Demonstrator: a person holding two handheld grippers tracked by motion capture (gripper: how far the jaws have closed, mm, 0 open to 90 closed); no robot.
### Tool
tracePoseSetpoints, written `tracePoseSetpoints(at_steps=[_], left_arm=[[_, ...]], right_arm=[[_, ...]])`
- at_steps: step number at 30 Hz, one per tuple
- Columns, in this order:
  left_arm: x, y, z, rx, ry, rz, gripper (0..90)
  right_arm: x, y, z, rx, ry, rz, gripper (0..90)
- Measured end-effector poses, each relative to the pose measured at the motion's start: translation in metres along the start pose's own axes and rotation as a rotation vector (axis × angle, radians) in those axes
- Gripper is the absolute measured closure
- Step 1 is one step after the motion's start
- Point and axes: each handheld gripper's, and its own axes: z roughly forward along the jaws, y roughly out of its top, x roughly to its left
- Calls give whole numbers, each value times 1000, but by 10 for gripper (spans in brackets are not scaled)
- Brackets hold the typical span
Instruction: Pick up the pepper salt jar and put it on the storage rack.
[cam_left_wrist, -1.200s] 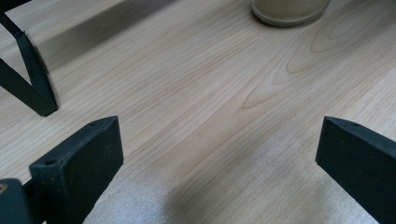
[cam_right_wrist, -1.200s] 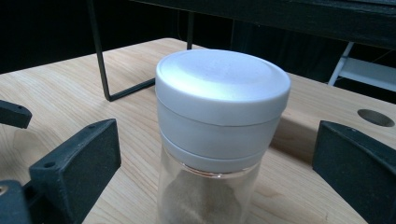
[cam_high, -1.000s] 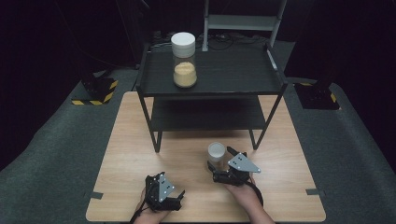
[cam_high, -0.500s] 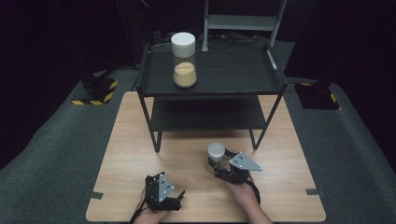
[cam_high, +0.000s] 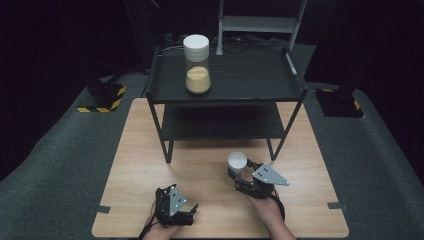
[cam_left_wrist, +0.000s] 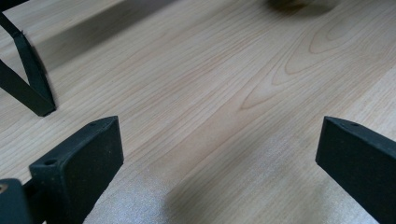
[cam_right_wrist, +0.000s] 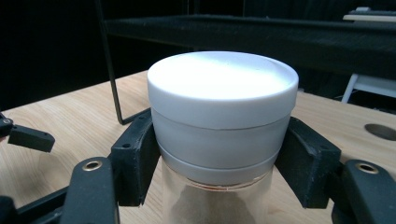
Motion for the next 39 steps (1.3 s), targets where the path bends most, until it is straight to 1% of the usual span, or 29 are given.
tracePoseSetpoints(at_steps=[3,12,16,27,30,39], left_arm=[[0,0,0,1,0,1,9],[0,0,0,0,0,2,9],[0,0,0,3,0,-1,9],[0,1,0,3,-2,0,9],[0,0,0,2,-3,2,9],[1,0,0,1,-4,2,9]], right_arm=[[-3,4,-10,-14,-7,8,340],[-5,14,-36,-43,-28,-16,340],[-5,18,-46,-55,-35,-14,340],[-3,33,-67,-83,-36,-20,340],[-2,40,-74,-95,-35,-14,340],[-1,59,-88,-133,-41,-8,340]])
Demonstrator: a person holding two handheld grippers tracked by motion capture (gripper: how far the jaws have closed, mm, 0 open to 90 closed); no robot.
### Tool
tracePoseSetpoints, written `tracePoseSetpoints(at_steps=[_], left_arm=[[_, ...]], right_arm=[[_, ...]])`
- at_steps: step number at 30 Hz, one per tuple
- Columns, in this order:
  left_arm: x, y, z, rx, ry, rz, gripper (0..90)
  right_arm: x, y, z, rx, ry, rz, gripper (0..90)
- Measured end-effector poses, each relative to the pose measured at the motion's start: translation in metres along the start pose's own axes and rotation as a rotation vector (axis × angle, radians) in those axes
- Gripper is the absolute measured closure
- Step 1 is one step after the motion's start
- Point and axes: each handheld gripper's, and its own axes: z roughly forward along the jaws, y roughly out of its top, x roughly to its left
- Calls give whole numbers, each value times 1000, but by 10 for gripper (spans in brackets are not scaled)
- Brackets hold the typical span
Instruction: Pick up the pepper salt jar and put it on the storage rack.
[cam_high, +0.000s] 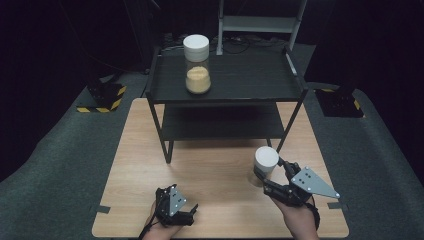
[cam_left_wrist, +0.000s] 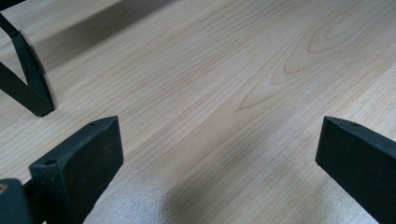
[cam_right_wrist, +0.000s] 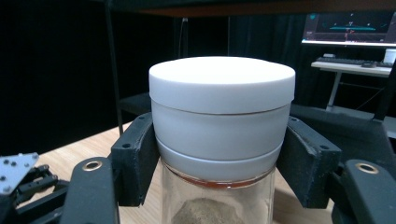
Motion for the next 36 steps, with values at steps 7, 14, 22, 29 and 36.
tracePoseSetpoints(at_steps=[7,14,22,29,36], left_arm=[[0,0,0,-1,-1,-1,9],[1,0,0,-2,-4,-2,9],[2,-1,0,-3,-5,-5,9],[1,-1,-1,-5,-4,-3,10],[2,-1,-1,-7,-6,-7,10]], right_arm=[[0,12,-5,-13,-1,-2,339],[-3,25,-8,-24,1,15,339],[-3,43,-9,-38,-11,13,340],[-3,56,-7,-60,-24,4,339],[-4,73,-3,-73,-29,-11,339]])
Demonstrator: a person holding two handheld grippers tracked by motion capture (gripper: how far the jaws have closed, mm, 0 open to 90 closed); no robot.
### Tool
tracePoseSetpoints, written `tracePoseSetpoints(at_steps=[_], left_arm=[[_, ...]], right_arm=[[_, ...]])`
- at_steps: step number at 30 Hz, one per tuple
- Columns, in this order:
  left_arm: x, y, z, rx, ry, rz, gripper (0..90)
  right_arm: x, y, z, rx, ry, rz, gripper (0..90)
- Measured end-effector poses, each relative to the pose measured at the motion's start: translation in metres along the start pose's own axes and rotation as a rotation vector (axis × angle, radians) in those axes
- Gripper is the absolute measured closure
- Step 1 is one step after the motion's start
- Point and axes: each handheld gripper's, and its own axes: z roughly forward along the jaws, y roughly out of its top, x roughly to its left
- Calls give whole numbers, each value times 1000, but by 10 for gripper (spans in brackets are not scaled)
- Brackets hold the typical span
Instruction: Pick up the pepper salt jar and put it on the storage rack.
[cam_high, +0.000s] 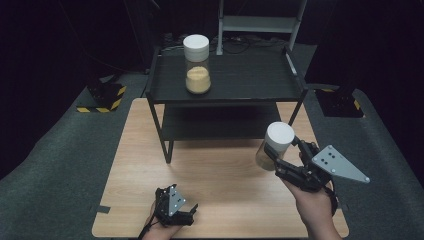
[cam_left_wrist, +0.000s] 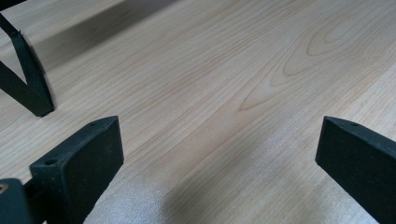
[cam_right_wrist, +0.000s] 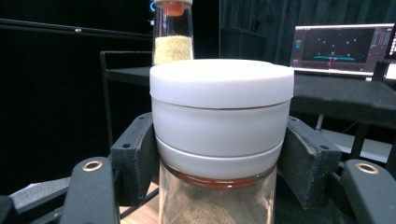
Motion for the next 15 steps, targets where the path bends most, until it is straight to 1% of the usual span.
tracePoseSetpoints(at_steps=[5,11,15], left_arm=[[1,0,0,-2,-2,-4,10],[1,0,0,-2,-4,-6,10],[2,-1,0,-5,-5,-9,10]], right_arm=[[0,11,4,-9,-8,-5,339],[-2,24,9,-21,-15,4,340],[-3,31,13,-35,-23,-2,340]])
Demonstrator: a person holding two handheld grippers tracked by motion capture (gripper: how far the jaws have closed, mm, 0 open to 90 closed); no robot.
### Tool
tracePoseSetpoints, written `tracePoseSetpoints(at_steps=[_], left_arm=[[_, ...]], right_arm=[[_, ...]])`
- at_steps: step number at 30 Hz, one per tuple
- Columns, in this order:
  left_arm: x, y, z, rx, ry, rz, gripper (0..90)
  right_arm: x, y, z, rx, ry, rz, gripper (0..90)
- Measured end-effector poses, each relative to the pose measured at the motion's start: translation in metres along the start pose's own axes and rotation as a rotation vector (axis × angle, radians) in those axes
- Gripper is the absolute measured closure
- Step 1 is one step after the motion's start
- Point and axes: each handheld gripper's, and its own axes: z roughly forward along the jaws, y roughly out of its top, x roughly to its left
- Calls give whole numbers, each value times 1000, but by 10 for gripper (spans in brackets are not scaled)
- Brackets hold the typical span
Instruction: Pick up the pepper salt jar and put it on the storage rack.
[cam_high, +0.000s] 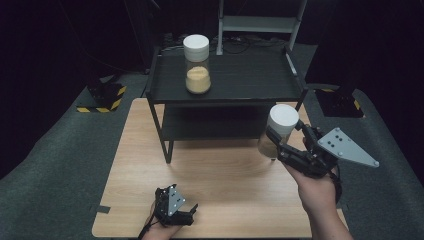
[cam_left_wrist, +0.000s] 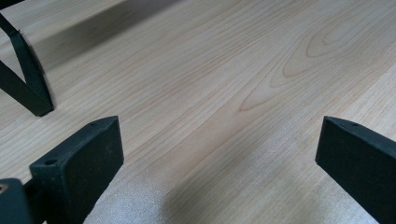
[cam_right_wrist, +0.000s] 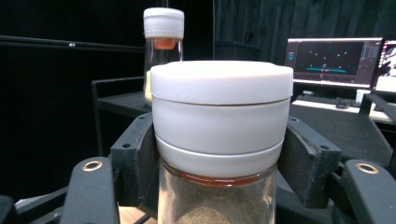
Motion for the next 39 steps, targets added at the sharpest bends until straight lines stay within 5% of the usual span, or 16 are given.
tracePoseSetpoints(at_steps=[23,39], left_arm=[[3,-3,-1,-14,-8,-24,10],[6,-5,-3,-23,-20,-35,10]], right_arm=[[-10,37,42,-39,-40,36,339],[-16,51,88,-70,-84,31,339]])
